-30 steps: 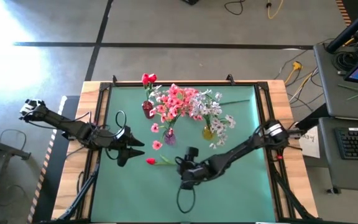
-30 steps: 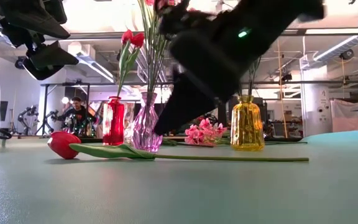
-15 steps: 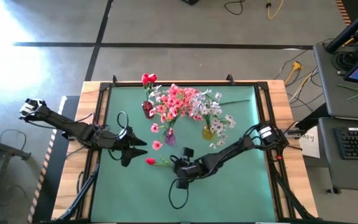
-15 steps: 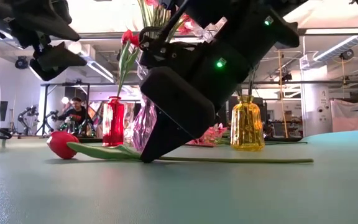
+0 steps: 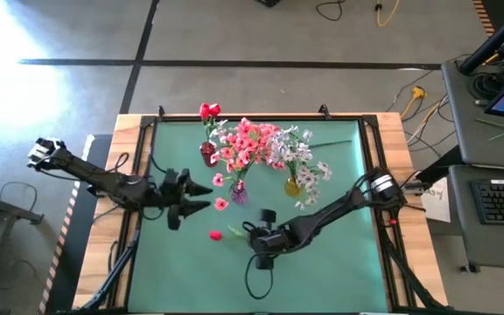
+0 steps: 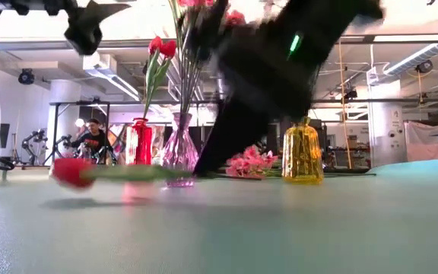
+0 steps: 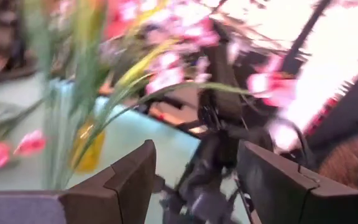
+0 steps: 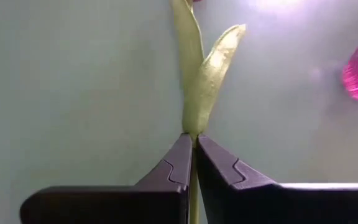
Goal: Sort flowers into vase by color
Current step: Put the red flower into the red vase
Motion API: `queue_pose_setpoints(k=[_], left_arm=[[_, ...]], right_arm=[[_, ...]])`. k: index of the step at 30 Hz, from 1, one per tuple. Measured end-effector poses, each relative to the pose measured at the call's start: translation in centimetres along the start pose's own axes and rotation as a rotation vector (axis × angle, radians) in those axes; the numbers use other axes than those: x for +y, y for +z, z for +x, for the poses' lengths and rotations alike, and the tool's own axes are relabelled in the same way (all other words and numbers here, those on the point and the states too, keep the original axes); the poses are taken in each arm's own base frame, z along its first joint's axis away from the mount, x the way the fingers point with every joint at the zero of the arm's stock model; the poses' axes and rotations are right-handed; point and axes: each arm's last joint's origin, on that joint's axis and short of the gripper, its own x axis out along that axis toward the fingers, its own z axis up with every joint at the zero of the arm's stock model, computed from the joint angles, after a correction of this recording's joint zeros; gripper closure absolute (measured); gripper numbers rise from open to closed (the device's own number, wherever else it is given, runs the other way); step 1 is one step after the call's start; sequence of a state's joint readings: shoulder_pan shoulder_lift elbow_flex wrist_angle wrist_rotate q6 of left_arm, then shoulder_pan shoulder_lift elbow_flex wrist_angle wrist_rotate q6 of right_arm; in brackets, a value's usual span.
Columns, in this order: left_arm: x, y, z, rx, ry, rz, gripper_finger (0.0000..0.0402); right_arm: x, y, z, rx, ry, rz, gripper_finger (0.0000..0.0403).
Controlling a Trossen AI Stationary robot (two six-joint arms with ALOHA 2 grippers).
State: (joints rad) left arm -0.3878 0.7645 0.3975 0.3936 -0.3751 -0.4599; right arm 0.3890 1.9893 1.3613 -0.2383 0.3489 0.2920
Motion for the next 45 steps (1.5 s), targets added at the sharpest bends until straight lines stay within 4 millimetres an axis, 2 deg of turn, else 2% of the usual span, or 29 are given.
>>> queue_pose_setpoints(k=[3, 5, 11, 18, 24, 28, 31, 37, 45], left_arm=[[-0.7, 0.0, -0.1, 0.009, -0.102, 0.111, 0.0185], [-1.2, -0.1, -0.2, 0.013, -0.156, 0.164, 0.0185], [-2.4, -1.0, -0.2, 0.028, -0.232, 0.267, 0.0185], [-3.0, -2.2, 0.6, 0.044, -0.252, 0.307, 0.0185], [-3.4, -2.5, 1.0, 0.020, -0.270, 0.317, 0.0185], [-3.8, -2.8, 1.3, -0.011, -0.293, 0.355, 0.0185], [-4.1, -3.0, 1.8, -0.050, -0.305, 0.357, 0.0185], [-4.8, -4.1, 3.5, -0.151, -0.322, 0.372, 0.0185], [-6.9, -4.3, 6.7, -0.208, -0.310, 0.499, 0.0185]], right_arm=[[0.5, 0.8, -2.8, -0.042, 0.019, -0.007, 0.0390], [0.9, 0.7, -4.3, -0.054, 0.034, -0.021, 0.0390], [1.7, 1.0, -9.2, -0.178, 0.032, -0.044, 0.0390], [2.2, 2.1, -12.6, -0.446, 0.136, -0.137, 0.0390], [2.4, 2.6, -13.5, -0.722, 0.276, -0.196, 0.0390], [1.7, 3.0, -14.0, -0.937, 0.250, -0.185, 0.0390], [0.5, 3.0, -13.8, -1.022, 0.227, -0.140, 0.0390], [-1.1, 3.6, -13.3, -1.062, 0.235, -0.094, 0.0390], [-0.5, 5.3, -11.0, -1.054, 0.232, -0.100, 0.0390]])
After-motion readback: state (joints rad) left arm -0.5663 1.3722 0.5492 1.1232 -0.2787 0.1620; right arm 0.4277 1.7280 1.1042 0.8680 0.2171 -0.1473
